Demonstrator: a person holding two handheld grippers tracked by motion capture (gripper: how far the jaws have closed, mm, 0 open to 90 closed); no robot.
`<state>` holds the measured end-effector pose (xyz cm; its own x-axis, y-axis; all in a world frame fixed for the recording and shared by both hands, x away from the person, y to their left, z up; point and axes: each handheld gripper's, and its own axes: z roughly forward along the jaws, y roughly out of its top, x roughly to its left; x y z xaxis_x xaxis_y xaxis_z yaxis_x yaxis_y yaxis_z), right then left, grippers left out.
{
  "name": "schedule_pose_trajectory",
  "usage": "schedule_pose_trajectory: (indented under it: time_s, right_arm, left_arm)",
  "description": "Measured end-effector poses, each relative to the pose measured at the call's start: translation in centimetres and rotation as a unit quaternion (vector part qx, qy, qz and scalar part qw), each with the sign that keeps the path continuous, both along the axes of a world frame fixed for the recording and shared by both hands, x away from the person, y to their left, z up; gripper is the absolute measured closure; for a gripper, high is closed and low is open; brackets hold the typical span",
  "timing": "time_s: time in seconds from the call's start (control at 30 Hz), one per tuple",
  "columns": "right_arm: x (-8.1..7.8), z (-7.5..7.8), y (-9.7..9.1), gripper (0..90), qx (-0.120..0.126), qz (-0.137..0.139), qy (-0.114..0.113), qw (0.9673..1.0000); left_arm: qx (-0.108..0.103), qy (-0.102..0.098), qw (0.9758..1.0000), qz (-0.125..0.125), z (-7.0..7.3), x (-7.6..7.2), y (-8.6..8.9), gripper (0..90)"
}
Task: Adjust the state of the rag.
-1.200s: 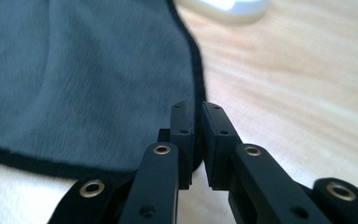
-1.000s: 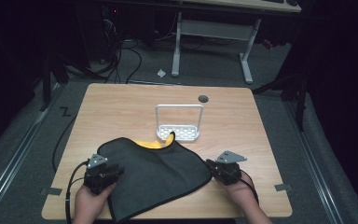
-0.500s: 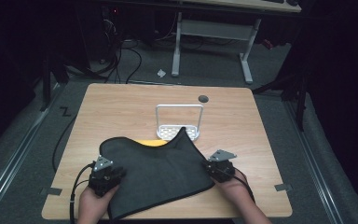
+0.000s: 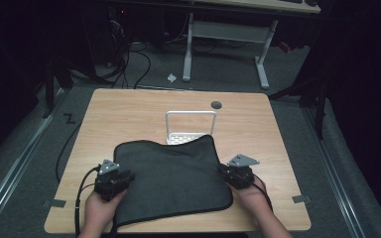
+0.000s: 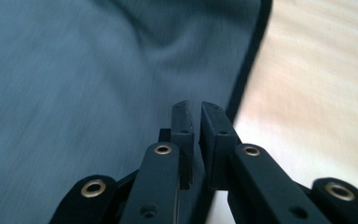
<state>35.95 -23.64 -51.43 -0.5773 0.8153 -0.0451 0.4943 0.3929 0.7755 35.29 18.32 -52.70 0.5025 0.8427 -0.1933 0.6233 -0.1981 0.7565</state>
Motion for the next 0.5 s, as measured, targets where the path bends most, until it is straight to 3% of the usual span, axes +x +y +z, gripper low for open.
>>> schedule_pose_trajectory:
  time_s: [0.07,0.2,0.3,0.5]
  right_arm:
    - [2.2,-0.2,1.5,84.6,-0.01,-0.002,-0.005,0.9999]
    - [3.7,-1.4,2.1,84.8,-0.029,-0.011,0.013,0.9994]
    - [3.5,-1.8,1.8,85.3,-0.03,-0.011,0.015,0.9994]
    - [0.2,-1.5,-0.4,85.6,-0.047,-0.018,0.016,0.9986]
  left_arm:
    - [-0.003,0.007,1.0,0.003,-0.3,0.6,0.3,69.9]
    - [-0.003,0.012,0.9999,0.003,-0.8,1.3,0.3,70.2]
    - [-0.003,0.01,0.9999,0.004,-0.8,1.5,0.3,71.5]
    - [0.0,0.012,0.9996,-0.025,-0.7,1.0,-0.8,72.3]
